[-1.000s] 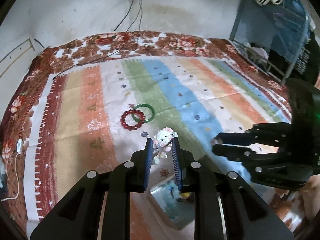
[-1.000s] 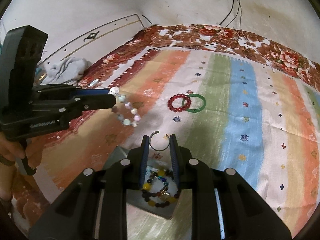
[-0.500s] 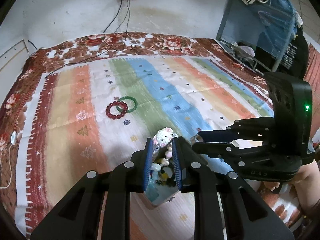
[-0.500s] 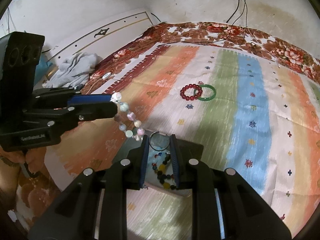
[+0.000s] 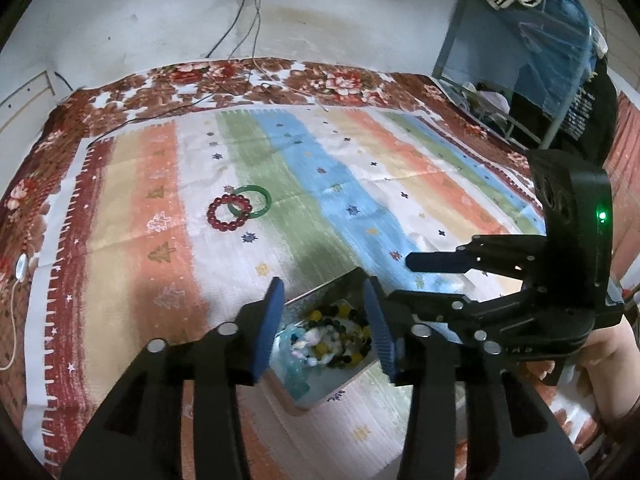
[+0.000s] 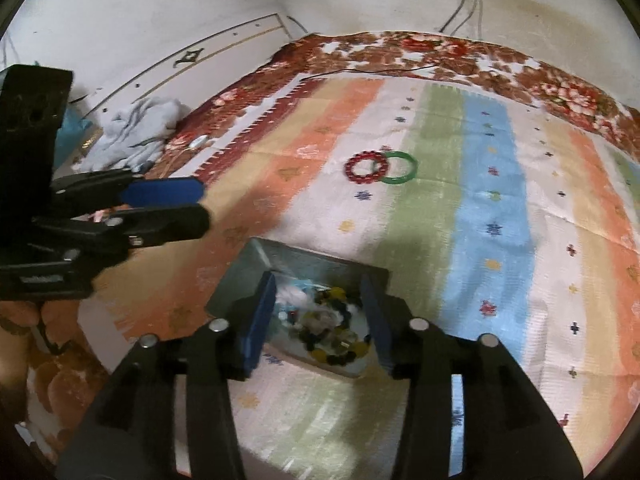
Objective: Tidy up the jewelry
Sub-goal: 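Open both tools to drop the pearl bracelet and ring into the tin, then move left tool to the red bead bracelet while right tool approaches the jade bangle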
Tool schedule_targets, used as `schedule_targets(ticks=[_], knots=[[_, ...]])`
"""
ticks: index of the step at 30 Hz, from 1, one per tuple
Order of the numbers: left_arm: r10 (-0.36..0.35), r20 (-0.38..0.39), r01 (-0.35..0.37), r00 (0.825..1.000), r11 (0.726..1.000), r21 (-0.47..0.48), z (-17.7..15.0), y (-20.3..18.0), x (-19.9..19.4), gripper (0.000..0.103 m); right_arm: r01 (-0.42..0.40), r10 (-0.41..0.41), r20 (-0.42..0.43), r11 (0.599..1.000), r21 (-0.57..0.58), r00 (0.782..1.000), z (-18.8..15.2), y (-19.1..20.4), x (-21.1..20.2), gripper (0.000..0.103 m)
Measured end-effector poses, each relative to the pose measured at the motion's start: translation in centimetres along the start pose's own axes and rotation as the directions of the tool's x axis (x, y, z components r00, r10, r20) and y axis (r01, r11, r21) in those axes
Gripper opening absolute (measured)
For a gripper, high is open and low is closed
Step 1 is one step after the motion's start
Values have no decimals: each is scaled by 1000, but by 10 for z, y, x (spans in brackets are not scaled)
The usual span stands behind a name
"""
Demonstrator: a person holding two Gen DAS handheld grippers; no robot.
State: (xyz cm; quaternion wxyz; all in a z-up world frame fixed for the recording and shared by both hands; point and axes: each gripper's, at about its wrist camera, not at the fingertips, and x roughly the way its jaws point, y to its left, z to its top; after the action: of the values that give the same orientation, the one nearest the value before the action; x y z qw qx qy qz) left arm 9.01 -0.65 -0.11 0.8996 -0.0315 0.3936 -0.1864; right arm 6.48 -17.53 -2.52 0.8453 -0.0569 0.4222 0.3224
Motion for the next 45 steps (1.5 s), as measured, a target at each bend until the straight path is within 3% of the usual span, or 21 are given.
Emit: schedule_targets(ticks=[7,12,23,35,38,45], knots=[[-1,-2,1,1000,1000,-5,0,1,0,44,-16,16,4,1000,11,1000,1,-3,-2,48],[10,-15,-11,1000,1000,-23,2,8,6,51,-10,10,14,999,32,1000,5,-8,1,50],[136,-84,-138,987,990,-29,24,47,51,51,36,-38,23,996,85,999,37,-41,30,53],[189,-131,-192,973,981,-10,42,69,93,56,62,-64,10,992,108,998,55,-62,56,53],[230,-108,-233,967,972,-15,46,74,97,56,71,-73,7,992,107,997,59,-67,65,53],[235,-122,-240,964,971,-24,52,87,116,59,77,-76,-11,990,114,997,70,-80,86,53]])
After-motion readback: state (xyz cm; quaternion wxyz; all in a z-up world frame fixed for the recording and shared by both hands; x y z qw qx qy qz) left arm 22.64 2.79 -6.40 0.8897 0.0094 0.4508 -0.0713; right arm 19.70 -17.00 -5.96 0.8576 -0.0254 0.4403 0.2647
